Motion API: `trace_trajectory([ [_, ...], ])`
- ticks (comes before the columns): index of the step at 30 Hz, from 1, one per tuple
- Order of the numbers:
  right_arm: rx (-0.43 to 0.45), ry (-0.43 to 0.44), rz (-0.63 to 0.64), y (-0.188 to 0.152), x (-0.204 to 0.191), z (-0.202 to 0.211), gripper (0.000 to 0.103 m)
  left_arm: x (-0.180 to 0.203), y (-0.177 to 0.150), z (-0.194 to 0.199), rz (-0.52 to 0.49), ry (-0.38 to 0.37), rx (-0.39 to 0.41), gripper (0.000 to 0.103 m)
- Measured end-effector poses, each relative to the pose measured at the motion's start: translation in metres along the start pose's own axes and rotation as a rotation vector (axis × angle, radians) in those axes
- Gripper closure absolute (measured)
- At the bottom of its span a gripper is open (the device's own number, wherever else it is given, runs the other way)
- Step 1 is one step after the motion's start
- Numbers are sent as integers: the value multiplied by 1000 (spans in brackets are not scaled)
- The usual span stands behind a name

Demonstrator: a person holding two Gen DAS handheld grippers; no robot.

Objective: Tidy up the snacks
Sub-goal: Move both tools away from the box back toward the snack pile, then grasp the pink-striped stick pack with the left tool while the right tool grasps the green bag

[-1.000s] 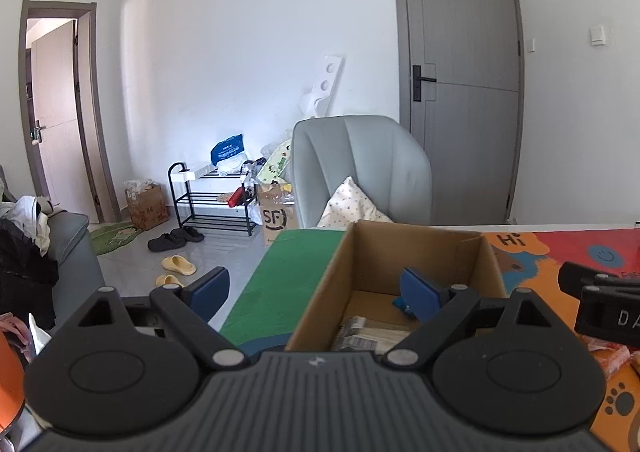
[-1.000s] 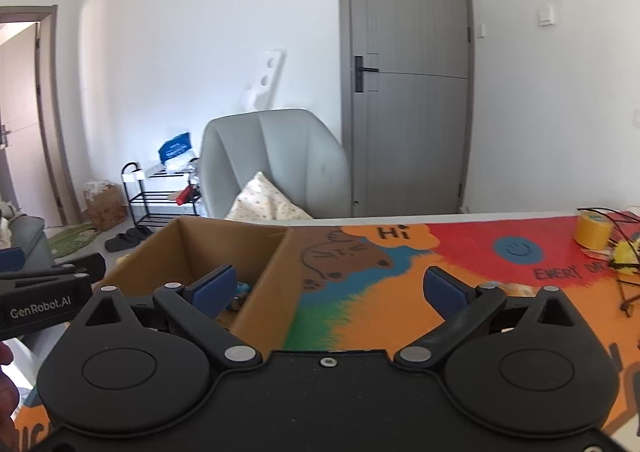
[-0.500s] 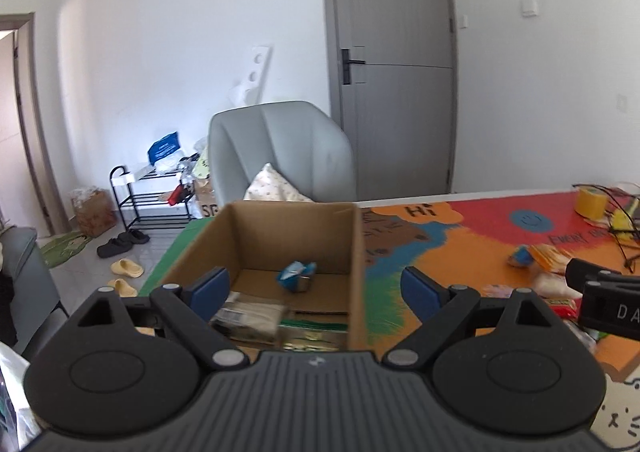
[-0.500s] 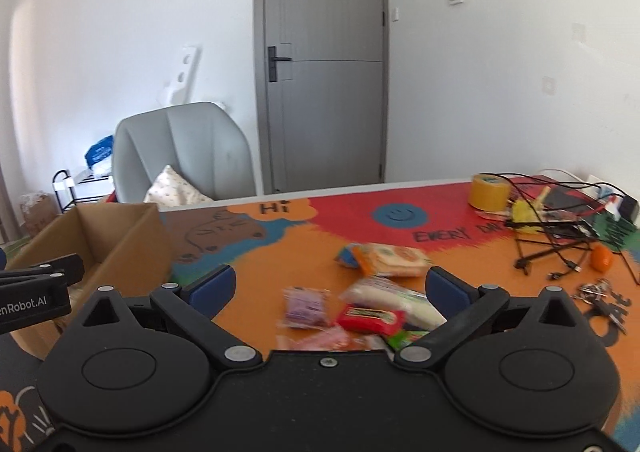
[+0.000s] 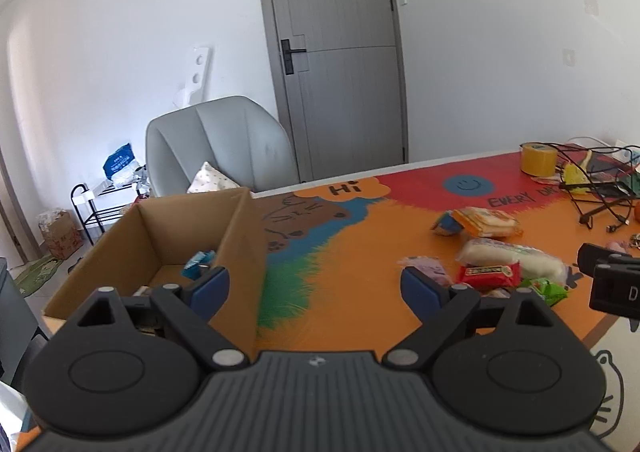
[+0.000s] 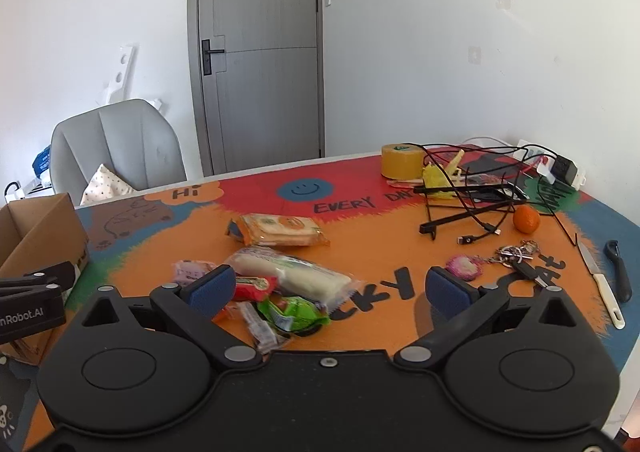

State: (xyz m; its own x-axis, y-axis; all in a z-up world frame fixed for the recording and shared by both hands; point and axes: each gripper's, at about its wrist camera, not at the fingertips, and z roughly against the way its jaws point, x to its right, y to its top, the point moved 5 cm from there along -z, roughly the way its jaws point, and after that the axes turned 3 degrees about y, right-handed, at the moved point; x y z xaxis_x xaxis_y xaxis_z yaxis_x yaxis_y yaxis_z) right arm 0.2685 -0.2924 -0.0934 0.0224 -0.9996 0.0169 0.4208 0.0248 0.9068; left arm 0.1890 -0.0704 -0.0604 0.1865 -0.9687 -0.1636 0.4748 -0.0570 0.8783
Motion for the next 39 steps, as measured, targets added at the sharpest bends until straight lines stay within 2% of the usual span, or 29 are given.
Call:
trace_trajectory([
  [14,-43,-4,-22,-16,24,-17,1,47,-13,-25,-31,-89,-49,12],
  [21,-86,12,-25,-22,26,-35,10,62,-20,-45,-38,-130,-78,15],
  [28,-107,-1,-31,-23,30,-50,10,77,-24,-66,-49,-159,-106,20],
  [36,-127,-3,-60,-26,37,-63,11,91,-31,-83,-62,-191,-115,20],
  [37,-128,-2,-61,-26,37,-64,10,92,-32,-85,-61,-199,-120,22],
  [39,-131,4,-63,-25,36,-67,10,94,-35,-90,-57,-217,-140,33],
])
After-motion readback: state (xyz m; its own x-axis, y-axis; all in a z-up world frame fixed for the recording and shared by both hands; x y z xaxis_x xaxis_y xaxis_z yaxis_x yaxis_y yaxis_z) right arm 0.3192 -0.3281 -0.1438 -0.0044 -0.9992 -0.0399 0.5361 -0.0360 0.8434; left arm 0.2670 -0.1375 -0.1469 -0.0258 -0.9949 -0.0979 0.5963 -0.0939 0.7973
